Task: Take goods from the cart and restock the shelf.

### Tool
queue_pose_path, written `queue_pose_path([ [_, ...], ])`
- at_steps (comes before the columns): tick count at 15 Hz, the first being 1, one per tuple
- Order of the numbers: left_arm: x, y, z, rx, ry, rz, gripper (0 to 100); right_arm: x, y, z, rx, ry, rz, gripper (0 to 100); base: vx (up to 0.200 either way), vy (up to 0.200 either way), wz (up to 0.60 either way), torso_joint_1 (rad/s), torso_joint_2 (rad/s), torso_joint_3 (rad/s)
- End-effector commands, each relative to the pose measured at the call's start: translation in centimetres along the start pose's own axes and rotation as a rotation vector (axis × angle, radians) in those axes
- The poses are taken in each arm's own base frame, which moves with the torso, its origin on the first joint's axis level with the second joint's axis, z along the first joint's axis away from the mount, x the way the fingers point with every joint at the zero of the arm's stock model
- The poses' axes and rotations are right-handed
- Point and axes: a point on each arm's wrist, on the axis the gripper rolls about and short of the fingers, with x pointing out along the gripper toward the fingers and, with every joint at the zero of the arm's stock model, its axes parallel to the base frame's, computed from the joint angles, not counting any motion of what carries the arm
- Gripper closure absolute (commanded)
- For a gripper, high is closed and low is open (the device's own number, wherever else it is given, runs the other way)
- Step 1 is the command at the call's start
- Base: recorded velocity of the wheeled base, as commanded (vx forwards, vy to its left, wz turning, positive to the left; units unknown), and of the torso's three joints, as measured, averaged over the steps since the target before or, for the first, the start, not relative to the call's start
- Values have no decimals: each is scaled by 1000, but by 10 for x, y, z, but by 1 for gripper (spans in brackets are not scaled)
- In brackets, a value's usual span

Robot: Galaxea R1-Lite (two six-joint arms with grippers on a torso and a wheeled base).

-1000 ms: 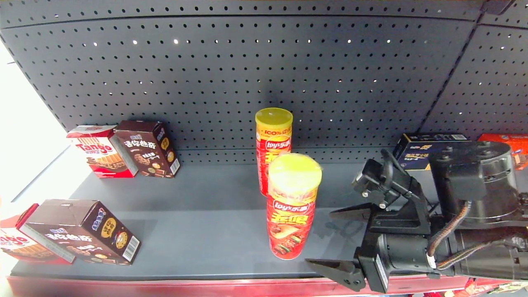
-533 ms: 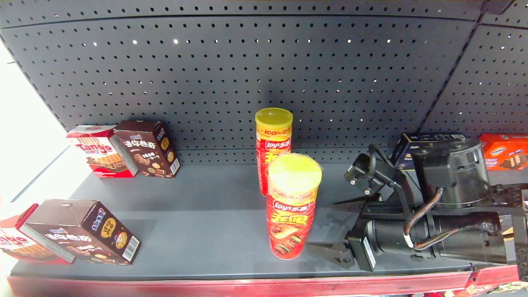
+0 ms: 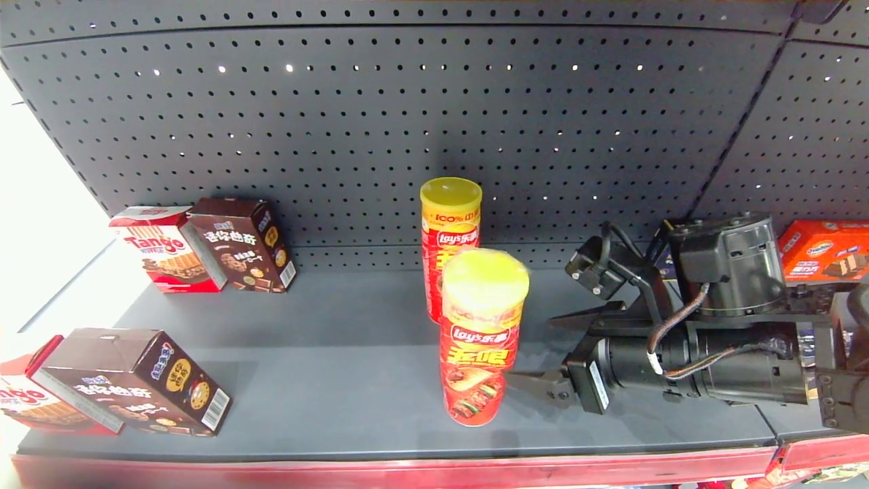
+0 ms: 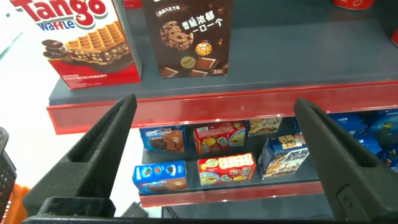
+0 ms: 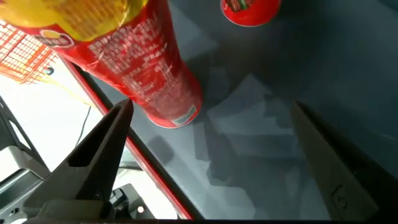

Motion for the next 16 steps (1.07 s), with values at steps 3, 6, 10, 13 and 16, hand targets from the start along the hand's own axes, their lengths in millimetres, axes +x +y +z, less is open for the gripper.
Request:
queue_pose_path([
  [3,0,0,0,0,2,0,0,-4,-5,-1,7,-3,-18,0,0,0,0,0,0,0],
  [6,0,0,0,0,2,0,0,-11,-3,-8,9,8,-17,0,0,0,0,0,0,0],
  [10,0,0,0,0,2,0,0,-17,-14,-9,28,1,-57,0,0,0,0,0,0,0],
  [13,0,0,0,0,2,0,0,-8,-19,-11,35,27,-90,0,0,0,0,0,0,0],
  [16,0,0,0,0,2,0,0,2,-17,-9,28,34,-74,0,0,0,0,0,0,0],
])
